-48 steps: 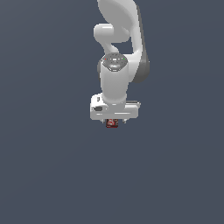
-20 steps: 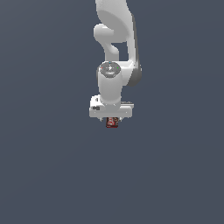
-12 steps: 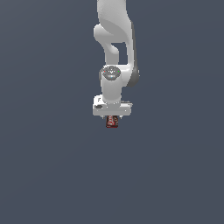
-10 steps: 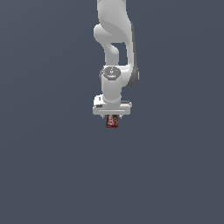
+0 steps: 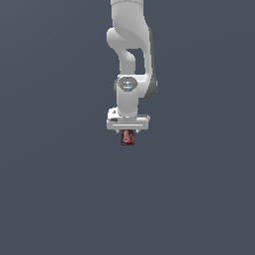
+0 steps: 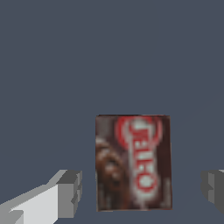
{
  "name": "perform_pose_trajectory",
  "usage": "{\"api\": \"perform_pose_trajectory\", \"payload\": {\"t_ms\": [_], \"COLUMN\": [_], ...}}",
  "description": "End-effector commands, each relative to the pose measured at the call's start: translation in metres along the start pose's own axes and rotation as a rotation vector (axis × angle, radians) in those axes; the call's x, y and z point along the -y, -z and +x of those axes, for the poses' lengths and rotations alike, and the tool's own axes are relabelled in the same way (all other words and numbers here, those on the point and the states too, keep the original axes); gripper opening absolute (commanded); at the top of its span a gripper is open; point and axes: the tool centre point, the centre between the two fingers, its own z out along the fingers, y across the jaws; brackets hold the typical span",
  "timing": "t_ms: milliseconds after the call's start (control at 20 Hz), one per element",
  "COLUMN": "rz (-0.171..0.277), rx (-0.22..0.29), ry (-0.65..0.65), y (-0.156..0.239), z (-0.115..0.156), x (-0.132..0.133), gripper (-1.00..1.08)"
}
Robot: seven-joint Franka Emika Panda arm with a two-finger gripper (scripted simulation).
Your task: Pick up the object and move it to a goal position.
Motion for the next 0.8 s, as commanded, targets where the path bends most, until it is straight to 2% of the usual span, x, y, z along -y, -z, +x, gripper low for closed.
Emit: {"api": "perform_pose_trajectory", "payload": {"t_ms": [0, 750], "rz": [0.0, 0.0], "rx": [0.0, -0.001], "ry": [0.0, 0.0], "y": [-0.002, -0.05], "z": [0.0, -0.002], "x": [0.0, 0.0], "gripper": [1.0, 1.0]}}
